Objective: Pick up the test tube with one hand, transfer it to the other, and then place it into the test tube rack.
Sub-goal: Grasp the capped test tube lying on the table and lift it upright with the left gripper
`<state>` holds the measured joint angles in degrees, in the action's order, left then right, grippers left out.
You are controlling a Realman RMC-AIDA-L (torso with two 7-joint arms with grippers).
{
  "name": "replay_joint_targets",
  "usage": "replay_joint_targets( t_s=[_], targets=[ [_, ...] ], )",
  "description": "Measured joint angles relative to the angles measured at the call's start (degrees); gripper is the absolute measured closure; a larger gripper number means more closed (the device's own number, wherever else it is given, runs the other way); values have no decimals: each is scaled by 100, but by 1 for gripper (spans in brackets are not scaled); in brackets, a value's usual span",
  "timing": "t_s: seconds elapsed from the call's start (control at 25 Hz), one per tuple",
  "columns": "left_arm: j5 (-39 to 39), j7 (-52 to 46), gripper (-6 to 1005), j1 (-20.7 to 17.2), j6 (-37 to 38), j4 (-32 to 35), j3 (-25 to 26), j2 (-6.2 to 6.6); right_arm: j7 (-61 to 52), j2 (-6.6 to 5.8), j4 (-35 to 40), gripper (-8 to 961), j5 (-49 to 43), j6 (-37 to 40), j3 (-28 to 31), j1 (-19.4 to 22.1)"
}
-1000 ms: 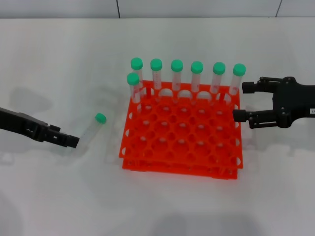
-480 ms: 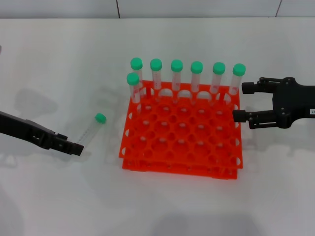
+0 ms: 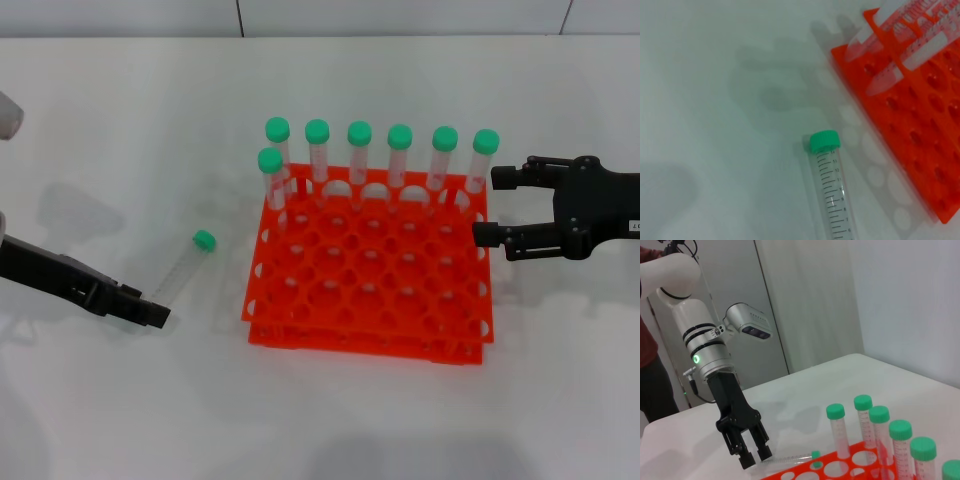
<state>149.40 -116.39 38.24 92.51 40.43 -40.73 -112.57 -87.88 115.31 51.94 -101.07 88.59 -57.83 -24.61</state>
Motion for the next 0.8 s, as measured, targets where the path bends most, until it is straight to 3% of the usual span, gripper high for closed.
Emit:
replay_joint_targets(
  t_s=[0.6,0.8],
  targets=[
    [233,-92,483,237,-23,3,-70,51,1,0,0,95,-1,-9,0,0],
    [552,-148,499,407,-30,2,-95,6,18,2,0,96,-1,-17,-6,0]
  ],
)
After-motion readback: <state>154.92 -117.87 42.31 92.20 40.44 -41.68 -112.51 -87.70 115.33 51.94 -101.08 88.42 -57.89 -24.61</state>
